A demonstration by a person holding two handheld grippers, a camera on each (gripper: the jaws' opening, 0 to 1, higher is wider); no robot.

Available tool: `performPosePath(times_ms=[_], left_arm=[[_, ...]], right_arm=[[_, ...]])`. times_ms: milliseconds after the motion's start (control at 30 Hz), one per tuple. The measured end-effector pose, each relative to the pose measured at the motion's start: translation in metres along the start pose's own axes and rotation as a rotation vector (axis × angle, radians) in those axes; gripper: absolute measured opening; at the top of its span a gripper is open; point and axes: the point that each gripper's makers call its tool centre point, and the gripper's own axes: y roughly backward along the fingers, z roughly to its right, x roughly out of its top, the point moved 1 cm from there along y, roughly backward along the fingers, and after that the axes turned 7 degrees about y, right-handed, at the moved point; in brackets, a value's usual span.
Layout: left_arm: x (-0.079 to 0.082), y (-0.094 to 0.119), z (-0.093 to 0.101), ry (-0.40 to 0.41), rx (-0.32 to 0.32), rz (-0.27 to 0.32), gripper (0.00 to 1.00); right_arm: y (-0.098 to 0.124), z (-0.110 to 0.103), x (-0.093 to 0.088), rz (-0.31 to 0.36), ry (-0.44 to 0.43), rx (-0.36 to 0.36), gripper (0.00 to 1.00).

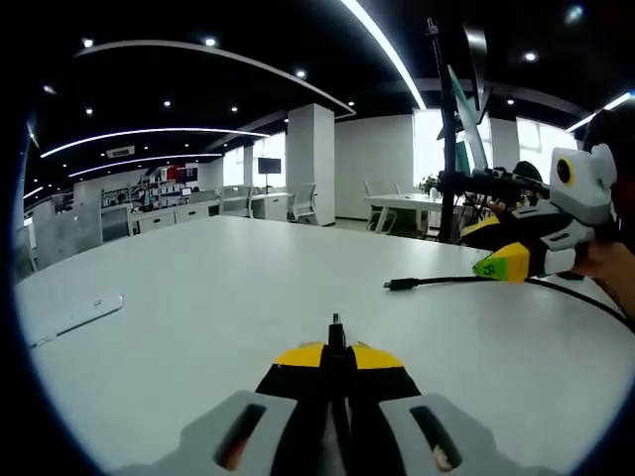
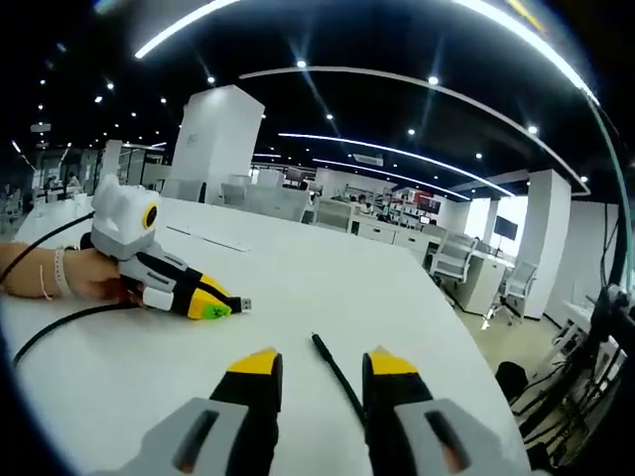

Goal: Find the charging cable on the desk, coil it up and secure with Velcro.

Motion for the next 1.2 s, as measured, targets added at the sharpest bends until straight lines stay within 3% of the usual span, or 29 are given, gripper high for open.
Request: performPosePath(times_ms=[167,433,800,1200], left_arm=[[0.000,0.000,0.000,0.001,-0.001,0.000,0.08],[0.000,-0.001,-0.001,0.001,-0.001,0.000,0.08],[0.000,-0.001,-0.001,0.002,-0.002,0.001,0.08],[0.000,-0.002,0.000,0.002,-0.006,0.001,0.08]], right_arm=[[-0.008,0.006,-0.003,-0.016,0.023,0.020,0.31],[-0.020,0.018,-0.004,-0.030,-0.017,0.042,0.29],[-0.051,0.006,-0.020,-0.098,-0.061,0.164,0.26],[-0.056,0.003,-0.024,-0.120,-0.049,0.249,0.24]])
